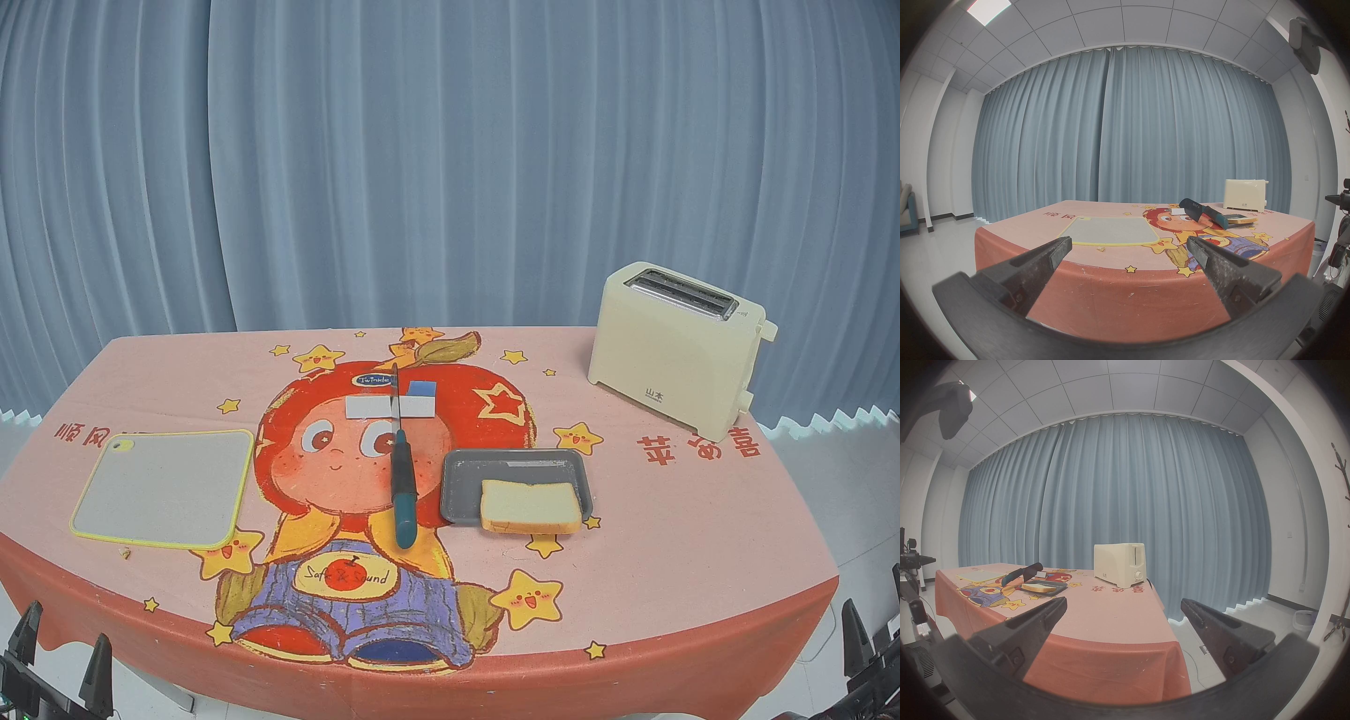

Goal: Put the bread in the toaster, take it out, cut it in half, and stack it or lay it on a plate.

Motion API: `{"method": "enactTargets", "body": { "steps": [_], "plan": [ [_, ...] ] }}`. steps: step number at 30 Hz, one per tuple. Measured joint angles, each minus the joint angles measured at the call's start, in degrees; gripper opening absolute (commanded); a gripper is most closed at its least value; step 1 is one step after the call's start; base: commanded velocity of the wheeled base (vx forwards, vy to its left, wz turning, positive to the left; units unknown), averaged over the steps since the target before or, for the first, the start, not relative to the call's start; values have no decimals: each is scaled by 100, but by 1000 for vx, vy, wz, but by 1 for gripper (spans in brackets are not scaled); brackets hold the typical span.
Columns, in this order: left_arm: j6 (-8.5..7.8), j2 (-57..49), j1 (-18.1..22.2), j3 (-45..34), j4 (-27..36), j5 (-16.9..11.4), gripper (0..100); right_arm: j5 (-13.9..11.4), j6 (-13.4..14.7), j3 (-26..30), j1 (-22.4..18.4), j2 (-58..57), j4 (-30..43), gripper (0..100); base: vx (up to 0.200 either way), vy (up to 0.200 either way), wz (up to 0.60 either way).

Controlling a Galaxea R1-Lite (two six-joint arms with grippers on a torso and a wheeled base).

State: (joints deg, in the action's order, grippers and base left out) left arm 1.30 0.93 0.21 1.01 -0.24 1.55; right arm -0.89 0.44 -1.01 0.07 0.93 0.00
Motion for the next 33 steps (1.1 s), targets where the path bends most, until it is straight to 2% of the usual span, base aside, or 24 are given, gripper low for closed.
{"method": "enactTargets", "body": {
  "steps": [33],
  "plan": [
    [0, 0, 0, 0, 0, 1, 100, -12, -12, 0, 9, 0, 0, 100, 0, 0, 0]
  ]
}}
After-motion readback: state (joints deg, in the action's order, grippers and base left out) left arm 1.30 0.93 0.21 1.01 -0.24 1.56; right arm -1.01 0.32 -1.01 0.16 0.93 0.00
